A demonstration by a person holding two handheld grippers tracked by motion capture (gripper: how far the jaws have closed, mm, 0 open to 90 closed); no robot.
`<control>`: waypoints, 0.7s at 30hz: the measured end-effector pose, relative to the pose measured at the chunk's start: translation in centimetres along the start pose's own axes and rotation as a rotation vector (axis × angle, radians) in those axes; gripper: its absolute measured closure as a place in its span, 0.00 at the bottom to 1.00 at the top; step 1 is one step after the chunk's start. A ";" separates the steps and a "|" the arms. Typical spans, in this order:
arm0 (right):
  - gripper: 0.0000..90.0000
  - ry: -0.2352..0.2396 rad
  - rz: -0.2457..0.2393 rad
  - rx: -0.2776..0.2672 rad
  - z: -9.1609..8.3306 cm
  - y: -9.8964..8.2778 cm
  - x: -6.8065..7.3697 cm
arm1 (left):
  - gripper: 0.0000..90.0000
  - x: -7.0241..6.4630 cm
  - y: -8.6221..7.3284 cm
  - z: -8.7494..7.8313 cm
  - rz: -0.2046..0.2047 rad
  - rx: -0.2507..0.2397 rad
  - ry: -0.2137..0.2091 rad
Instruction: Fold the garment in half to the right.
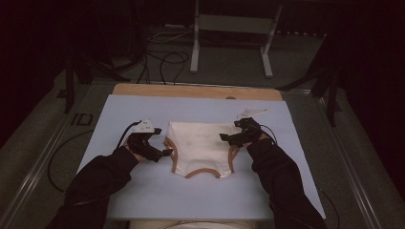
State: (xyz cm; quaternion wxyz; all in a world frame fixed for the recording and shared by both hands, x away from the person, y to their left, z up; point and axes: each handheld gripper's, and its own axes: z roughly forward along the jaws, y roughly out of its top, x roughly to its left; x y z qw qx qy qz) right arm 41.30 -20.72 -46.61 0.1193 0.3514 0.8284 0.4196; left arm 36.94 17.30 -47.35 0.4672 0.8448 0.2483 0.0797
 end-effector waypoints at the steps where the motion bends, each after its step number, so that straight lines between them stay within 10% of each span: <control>1: 0.11 0.000 -0.004 0.000 0.0 0.2 0.1 | 0.01 -0.3 0.1 -0.1 0.009 -0.005 -0.004; 21: 0.11 0.047 -0.103 0.013 2.8 5.3 3.4 | 0.01 -4.3 -0.4 -1.0 0.107 0.027 -0.067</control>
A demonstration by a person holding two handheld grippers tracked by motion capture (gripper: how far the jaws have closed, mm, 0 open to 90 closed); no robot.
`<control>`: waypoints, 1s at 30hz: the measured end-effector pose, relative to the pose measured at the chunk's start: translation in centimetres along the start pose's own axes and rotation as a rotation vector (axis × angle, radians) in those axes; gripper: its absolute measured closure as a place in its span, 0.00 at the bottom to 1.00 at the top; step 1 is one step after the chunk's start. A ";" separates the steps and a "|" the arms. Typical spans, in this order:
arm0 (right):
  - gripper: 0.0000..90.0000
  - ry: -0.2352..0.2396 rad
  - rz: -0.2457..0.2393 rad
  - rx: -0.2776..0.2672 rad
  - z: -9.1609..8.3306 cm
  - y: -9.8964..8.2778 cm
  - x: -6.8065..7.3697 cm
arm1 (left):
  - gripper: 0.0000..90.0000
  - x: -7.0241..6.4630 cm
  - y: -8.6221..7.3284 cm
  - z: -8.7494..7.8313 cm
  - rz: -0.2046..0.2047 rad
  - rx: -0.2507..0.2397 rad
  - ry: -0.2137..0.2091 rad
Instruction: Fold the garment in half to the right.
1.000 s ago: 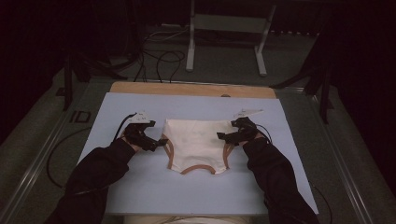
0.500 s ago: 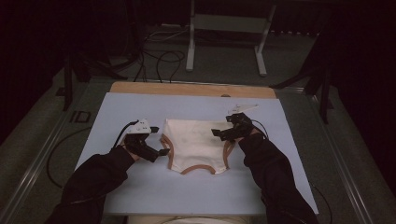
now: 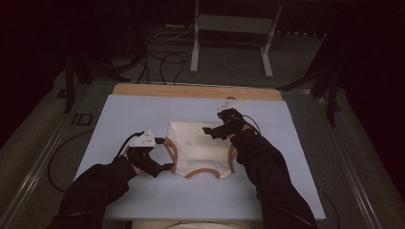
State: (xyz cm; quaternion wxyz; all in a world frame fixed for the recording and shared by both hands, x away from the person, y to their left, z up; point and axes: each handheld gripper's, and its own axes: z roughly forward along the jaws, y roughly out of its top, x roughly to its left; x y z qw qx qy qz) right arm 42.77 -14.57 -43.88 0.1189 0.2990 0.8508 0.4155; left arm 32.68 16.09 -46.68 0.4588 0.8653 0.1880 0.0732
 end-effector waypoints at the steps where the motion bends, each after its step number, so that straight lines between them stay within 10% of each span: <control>1: 0.11 0.003 -0.006 0.004 0.3 0.2 0.1 | 0.01 -0.3 -0.1 0.2 0.010 0.007 -0.005; 30: 0.11 0.095 -0.014 0.109 8.9 3.2 3.5 | 0.12 -1.8 -2.1 3.9 0.120 0.118 -0.052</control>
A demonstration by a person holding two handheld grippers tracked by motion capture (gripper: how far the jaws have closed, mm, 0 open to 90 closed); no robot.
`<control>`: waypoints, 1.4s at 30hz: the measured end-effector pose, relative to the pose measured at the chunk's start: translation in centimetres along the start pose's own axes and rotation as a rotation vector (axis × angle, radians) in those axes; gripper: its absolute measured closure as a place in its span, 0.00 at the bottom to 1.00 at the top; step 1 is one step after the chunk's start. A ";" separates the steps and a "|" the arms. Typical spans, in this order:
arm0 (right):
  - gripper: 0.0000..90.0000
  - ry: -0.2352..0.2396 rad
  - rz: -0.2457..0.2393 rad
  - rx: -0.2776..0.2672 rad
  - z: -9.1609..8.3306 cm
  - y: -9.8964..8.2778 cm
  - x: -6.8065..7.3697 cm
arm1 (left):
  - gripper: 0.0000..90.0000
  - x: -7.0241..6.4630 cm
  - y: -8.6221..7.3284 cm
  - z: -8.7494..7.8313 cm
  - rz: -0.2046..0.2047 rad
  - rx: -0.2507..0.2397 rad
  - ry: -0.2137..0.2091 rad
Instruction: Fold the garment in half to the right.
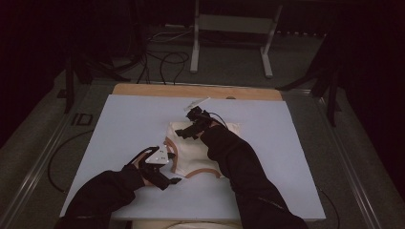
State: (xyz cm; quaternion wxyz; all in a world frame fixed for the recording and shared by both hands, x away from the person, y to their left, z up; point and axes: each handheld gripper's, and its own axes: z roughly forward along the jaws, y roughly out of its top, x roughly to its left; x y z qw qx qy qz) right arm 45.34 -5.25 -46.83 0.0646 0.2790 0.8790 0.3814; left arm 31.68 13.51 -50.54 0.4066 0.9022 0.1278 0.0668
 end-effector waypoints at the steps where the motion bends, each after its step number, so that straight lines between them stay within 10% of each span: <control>1: 0.11 0.005 0.004 0.003 0.3 0.1 0.1 | 0.12 0.1 0.0 0.2 0.003 0.005 0.003; 13: 0.11 0.024 0.028 0.029 3.1 1.0 0.4 | 0.25 0.9 -0.3 1.8 0.042 0.098 -0.013; 33: 0.12 0.035 0.032 0.066 4.7 1.3 0.0 | 0.71 2.2 0.6 2.6 0.130 0.115 -0.030; 42: 0.12 0.042 0.036 0.067 5.2 1.3 0.1 | 0.93 2.6 0.7 3.0 0.106 0.093 -0.006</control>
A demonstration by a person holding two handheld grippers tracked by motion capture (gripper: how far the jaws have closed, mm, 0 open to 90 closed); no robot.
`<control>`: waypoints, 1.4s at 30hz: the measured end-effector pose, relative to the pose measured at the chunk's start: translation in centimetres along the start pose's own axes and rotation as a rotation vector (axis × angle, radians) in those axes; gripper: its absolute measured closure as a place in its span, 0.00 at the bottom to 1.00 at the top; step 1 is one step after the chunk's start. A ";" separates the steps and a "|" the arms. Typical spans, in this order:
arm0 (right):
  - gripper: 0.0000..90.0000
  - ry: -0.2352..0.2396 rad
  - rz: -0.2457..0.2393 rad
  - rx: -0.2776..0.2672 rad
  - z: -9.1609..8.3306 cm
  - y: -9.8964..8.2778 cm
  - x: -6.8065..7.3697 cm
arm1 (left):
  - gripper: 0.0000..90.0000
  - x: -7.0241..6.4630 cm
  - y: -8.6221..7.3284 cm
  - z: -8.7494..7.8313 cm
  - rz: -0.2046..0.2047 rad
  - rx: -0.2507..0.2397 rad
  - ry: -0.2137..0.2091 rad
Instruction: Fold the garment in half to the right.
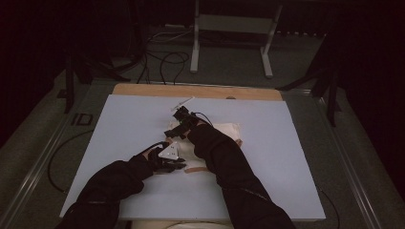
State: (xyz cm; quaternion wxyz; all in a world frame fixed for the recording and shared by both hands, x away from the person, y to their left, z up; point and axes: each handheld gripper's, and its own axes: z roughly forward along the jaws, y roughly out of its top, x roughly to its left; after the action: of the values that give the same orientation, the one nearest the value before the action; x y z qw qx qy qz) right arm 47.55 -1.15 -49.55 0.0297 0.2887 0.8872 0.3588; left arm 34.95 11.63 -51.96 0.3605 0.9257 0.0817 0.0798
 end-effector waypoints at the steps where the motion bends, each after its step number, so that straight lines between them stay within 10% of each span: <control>1: 0.12 0.002 0.004 -0.001 0.0 0.0 0.0 | 0.95 0.0 0.0 0.0 -0.001 -0.002 0.001; 29: 0.41 -0.185 0.051 0.073 3.1 2.0 -0.6 | 0.98 -0.5 -0.4 0.1 -0.030 -0.027 0.034; 42: 0.80 -0.198 0.007 0.113 3.3 1.6 -0.7 | 0.98 -0.5 -0.2 0.0 -0.022 -0.014 0.036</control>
State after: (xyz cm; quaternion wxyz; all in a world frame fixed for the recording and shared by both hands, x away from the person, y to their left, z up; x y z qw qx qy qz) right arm 49.79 1.49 -51.04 0.0995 0.3270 0.8977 0.2781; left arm 34.43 11.61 -52.16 0.3664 0.9206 0.0979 0.0930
